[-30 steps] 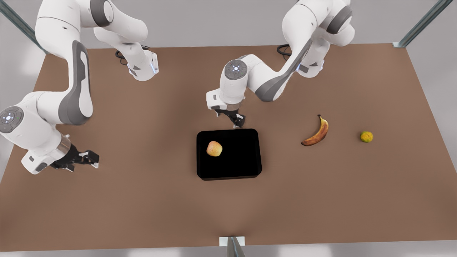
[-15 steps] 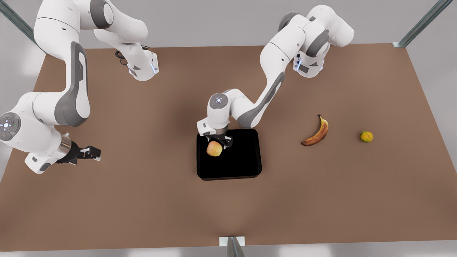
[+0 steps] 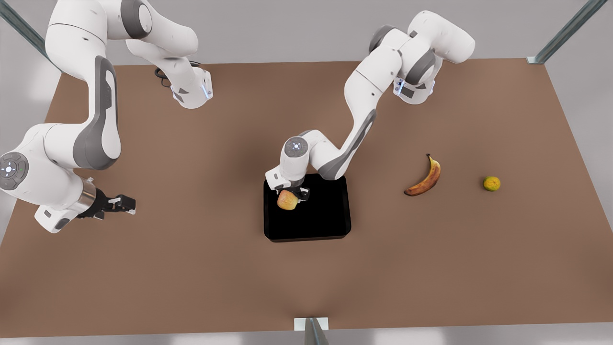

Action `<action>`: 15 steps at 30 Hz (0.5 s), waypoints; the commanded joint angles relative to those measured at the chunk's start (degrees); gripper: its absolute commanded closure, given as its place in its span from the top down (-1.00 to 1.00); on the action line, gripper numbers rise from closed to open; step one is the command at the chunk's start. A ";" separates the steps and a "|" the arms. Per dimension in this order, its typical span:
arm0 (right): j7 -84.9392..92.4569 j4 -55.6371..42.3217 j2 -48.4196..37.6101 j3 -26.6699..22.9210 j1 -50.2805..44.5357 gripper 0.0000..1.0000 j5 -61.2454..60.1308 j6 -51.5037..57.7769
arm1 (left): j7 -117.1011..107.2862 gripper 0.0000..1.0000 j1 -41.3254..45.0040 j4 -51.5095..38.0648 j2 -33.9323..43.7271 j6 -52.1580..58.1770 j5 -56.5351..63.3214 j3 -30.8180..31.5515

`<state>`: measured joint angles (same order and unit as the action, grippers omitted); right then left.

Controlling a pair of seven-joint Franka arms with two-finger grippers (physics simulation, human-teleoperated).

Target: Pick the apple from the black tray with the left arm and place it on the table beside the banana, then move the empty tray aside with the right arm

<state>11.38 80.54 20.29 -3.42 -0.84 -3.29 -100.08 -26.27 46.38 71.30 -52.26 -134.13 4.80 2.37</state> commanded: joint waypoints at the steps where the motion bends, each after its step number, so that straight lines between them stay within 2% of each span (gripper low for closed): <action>1: 0.40 -0.03 -0.07 -0.01 -0.03 1.00 -0.05 0.07 | 1.04 1.00 0.02 -0.03 -0.04 -0.78 0.12 0.00; 15: 0.40 -0.03 -0.07 -0.01 -0.03 1.00 -0.05 0.06 | 0.87 1.00 0.46 -0.11 -2.67 -2.10 1.27 0.00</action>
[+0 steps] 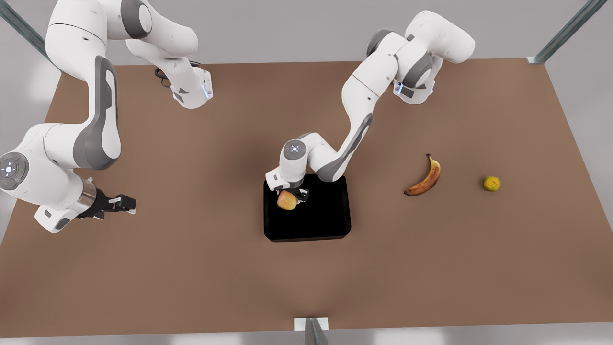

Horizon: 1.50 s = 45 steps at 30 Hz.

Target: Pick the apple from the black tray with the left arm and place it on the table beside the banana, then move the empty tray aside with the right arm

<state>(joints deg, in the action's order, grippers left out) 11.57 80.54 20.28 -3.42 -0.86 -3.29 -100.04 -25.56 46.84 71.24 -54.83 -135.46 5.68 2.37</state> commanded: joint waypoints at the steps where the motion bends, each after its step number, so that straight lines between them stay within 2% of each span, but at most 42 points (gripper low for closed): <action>1: 0.20 -0.03 0.02 -0.01 -0.01 1.00 -0.05 0.02 | 0.16 1.00 0.01 -0.05 -0.62 -0.77 0.38 0.00; 7: 0.12 -0.03 -0.07 -0.01 -0.01 1.00 0.04 0.02 | -0.55 1.00 0.01 -0.13 -1.42 -2.97 -0.14 -0.09; 9: 0.20 -0.03 -0.07 -0.01 -0.01 1.00 0.04 0.02 | -0.55 0.57 0.01 -0.13 -1.42 -2.97 -0.58 0.00; 13: 0.20 -0.03 -0.07 -0.01 -0.01 1.00 0.04 0.02 | -0.19 0.61 -1.22 -0.22 -0.45 -2.35 -0.67 -0.09; 17: 0.20 -0.03 -0.07 -0.01 -0.01 1.00 0.04 0.02 | 0.42 0.62 -3.94 -0.05 8.33 10.47 -0.67 0.00; 18: 0.03 -0.20 -0.07 -0.01 -0.01 1.00 0.04 0.02 | 0.94 0.62 -5.43 2.49 11.75 12.59 -0.67 0.00; 19: -0.23 -0.38 -0.16 0.34 -0.54 1.00 0.04 0.11 | 4.45 0.62 -7.45 9.60 17.55 11.89 -0.67 0.00; 21: -15.69 -2.66 -1.04 0.52 -9.94 1.00 0.21 3.45 | 22.03 0.62 -17.65 28.41 33.38 9.60 -5.50 -0.09; 22: -22.63 -4.07 -0.95 0.52 -13.45 1.00 0.30 4.59 | 29.32 0.62 -21.87 34.66 38.22 8.19 -7.09 -0.26; 24: -39.60 -6.27 -0.33 0.26 -20.31 1.00 1.53 4.68 | 46.02 0.62 -32.50 40.65 42.70 9.07 -7.26 -1.32; 26: -41.63 -6.88 0.63 0.43 -23.48 1.00 1.79 4.51 | 59.04 0.60 -41.64 40.74 40.07 8.99 -7.26 -1.41; 29: -50.25 -5.22 0.72 0.96 -27.08 0.99 -2.06 5.12 | 61.77 0.60 -43.41 40.47 30.93 1.87 -5.24 -2.46; 31: -54.63 1.63 -2.09 1.05 -27.17 0.95 -6.99 1.26 | 61.68 0.62 -43.41 39.86 28.03 0.55 -4.80 -2.46; 32: -56.74 9.18 -4.72 2.63 -27.26 0.95 -7.26 -7.25 | 61.77 0.73 -43.50 39.77 27.59 0.55 -4.28 -2.46; 33: -61.93 16.13 -7.27 4.74 -27.26 0.95 -7.26 -15.53 | 61.68 1.00 -43.50 39.77 27.59 0.63 -3.83 -2.46; 37: -67.21 20.18 -6.57 5.79 -28.14 1.00 -9.46 -26.07 | 61.15 1.00 -43.50 38.89 27.76 1.34 -3.83 -2.90; 40: -67.12 21.94 -4.29 6.15 -28.23 1.00 -9.37 -31.52 | 48.06 1.00 -43.06 32.39 33.12 17.24 -4.19 -2.55; 43: -65.63 23.00 -0.42 6.67 -28.23 1.00 -9.19 -36.54 | 43.58 1.00 -42.53 32.91 33.56 18.74 -4.01 -2.37; 45: -62.03 23.00 0.99 6.59 -28.23 1.00 -9.19 -37.95 | 41.47 1.00 -41.21 37.57 34.00 18.39 -3.83 -2.37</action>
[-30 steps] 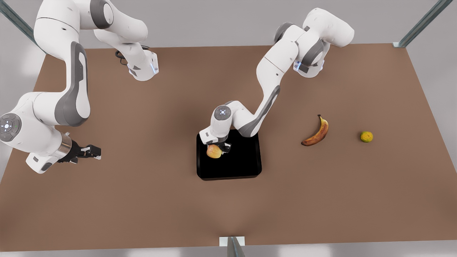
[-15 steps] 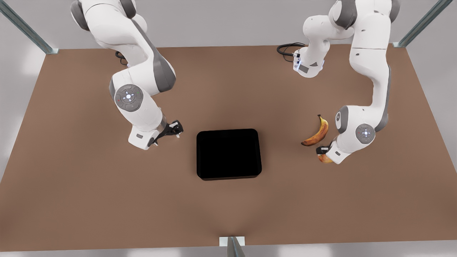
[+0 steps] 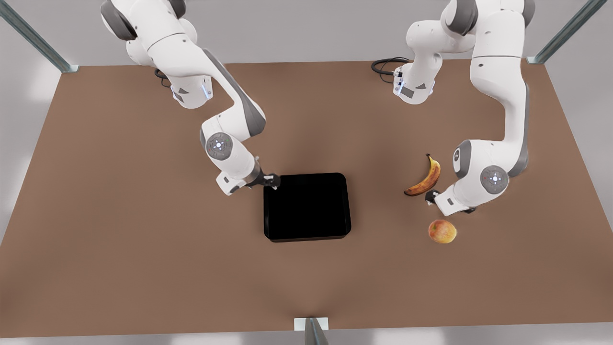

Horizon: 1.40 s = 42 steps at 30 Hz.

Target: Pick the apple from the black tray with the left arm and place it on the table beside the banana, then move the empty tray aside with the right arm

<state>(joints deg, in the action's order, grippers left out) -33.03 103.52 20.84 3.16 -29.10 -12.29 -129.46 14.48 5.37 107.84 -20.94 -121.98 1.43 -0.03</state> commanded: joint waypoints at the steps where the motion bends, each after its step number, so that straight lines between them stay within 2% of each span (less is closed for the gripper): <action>1: -14.87 0.01 1.22 0.09 0.01 1.00 -0.19 -8.62 | 1.52 1.00 0.25 2.19 0.81 4.56 0.50 -0.06; 3: -10.75 0.01 3.07 0.00 0.19 1.00 -0.28 -10.63 | 1.25 1.00 0.25 -1.56 5.02 7.27 0.33 -0.24; 4: -6.62 0.01 3.60 -0.35 0.45 1.00 -0.36 -10.73 | -2.16 1.00 0.25 -14.02 4.24 17.62 -1.51 -0.15; 5: -3.62 -0.07 4.12 -0.44 0.54 1.00 -0.37 -11.34 | -9.55 1.00 0.43 -22.85 3.98 23.27 -4.68 0.03; 6: -1.25 -0.07 4.65 -0.53 0.89 1.00 -0.45 -13.18 | -11.05 1.00 0.34 -23.56 5.11 23.45 -4.68 0.03; 7: 2.88 -0.60 6.14 -1.05 0.98 1.00 -0.72 -13.80 | -15.18 1.00 0.08 -21.28 11.88 26.62 -3.89 -0.50; 8: 5.34 -0.43 6.67 -1.23 0.98 1.00 -0.72 -15.56 | -15.54 1.00 -0.36 -16.20 16.61 24.09 -1.44 -0.50; 9: 7.10 -0.43 7.73 -1.14 0.89 1.00 -0.63 -15.82 | -15.54 1.00 -0.36 -4.75 22.70 13.78 -0.55 -0.50; 15: 11.94 0.45 10.28 -0.70 0.45 0.98 -0.19 -19.60 | -15.27 1.00 -0.54 -5.01 19.88 13.87 -0.64 -0.50; 16: 11.94 3.61 10.28 -0.53 0.36 1.00 -0.10 -25.22 | -15.27 1.00 -0.54 -5.10 19.71 13.87 -0.64 -0.50; 17: 12.02 4.32 10.28 -0.35 0.27 1.00 -0.10 -26.11 | -15.01 1.00 -0.54 -5.01 19.71 13.96 -0.55 -0.50; 21: 12.38 4.23 11.33 -0.35 0.36 0.98 -0.10 -26.28 | -13.78 1.00 -1.24 -6.51 18.92 13.87 -1.08 -0.59; 23: 12.38 3.79 12.39 -0.35 0.36 0.86 -0.10 -26.28 | -13.78 1.00 -1.33 -6.51 18.56 13.78 -1.08 -0.59; 24: 12.29 3.79 12.39 -0.35 0.36 0.60 -0.10 -26.28 | -13.69 1.00 -1.33 -6.51 18.65 13.87 -1.08 -0.59; 28: 12.20 3.71 12.39 -0.44 0.45 0.04 -0.19 -26.11 | -13.95 1.00 -1.33 -6.51 18.56 13.87 -1.08 -0.50; 36: 13.70 3.53 12.30 -0.44 0.63 -0.55 -0.19 -25.67 | -13.95 1.00 -1.33 -6.77 18.39 13.87 -0.99 -0.50; 40: 13.78 3.53 12.04 -0.44 0.63 -0.65 -0.10 -25.49 | -14.13 1.00 -1.33 -6.68 18.39 13.87 -0.99 -0.50; 42: 16.68 3.53 8.09 -0.79 0.71 -0.67 -0.19 -20.15 | -14.04 1.00 -1.33 -6.68 18.30 13.87 -0.99 -0.50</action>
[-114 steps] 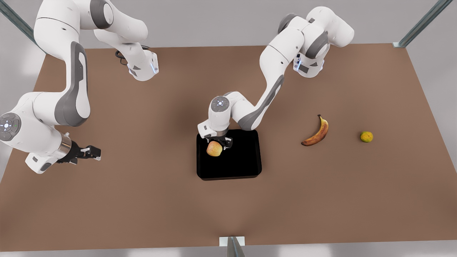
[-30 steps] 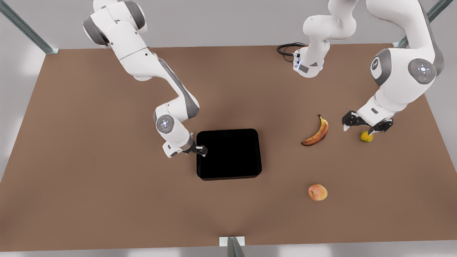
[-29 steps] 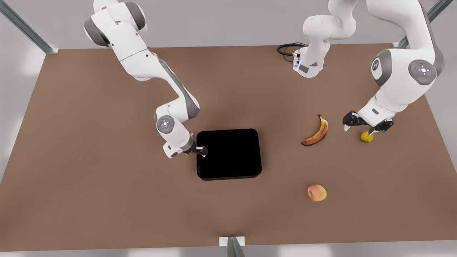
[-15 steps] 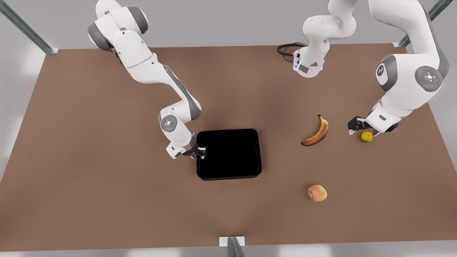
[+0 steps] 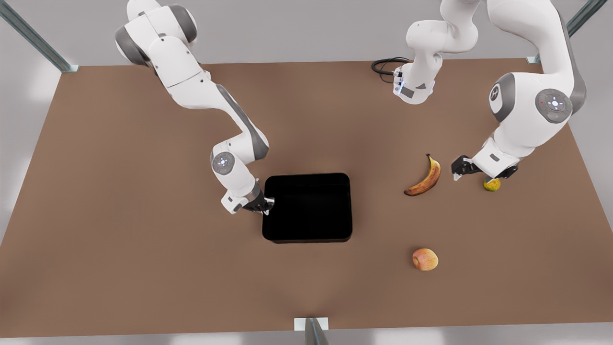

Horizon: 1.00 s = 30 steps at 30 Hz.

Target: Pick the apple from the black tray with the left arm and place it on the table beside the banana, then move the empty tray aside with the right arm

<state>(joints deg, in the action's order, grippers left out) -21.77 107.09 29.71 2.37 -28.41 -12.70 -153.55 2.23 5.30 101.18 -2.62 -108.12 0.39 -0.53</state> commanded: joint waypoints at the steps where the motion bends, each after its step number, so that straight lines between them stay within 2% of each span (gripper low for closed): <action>1: 7.35 -0.04 -3.16 -0.88 0.19 -0.70 0.13 7.91 | -1.88 1.00 -1.26 -0.02 0.07 0.02 0.05 0.00; 4: 12.01 -0.13 -7.56 -3.34 0.19 -0.72 0.22 16.34 | -1.88 1.00 -1.26 -0.02 0.07 0.11 0.05 0.00; 11: 35.56 -8.03 -10.55 -17.49 0.28 -0.73 -0.39 38.05 | -2.06 1.00 -1.26 -0.02 0.25 0.19 0.05 0.00; 19: 67.64 -10.14 -9.23 -32.95 1.95 -0.74 -2.85 42.19 | -2.14 1.00 -1.26 -0.11 0.16 1.34 0.05 0.00; 23: 77.84 -10.23 -6.34 -38.93 4.85 -0.80 -3.73 42.10 | -2.06 1.00 -1.26 -0.11 0.07 1.25 0.05 0.00; 25: 80.83 -11.38 -4.49 -39.02 7.66 -0.80 -4.61 42.10 | -2.06 1.00 -1.26 -0.11 0.07 1.25 0.05 0.00; 30: 82.59 -16.12 7.02 -40.17 10.56 -0.81 -8.92 41.14 | -3.02 1.00 -1.17 -0.99 -1.07 1.16 0.32 0.18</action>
<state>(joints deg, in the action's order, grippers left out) 30.70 91.50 35.53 -37.65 -18.10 -20.40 -112.65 0.51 4.45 100.30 -3.49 -106.92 0.58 -0.35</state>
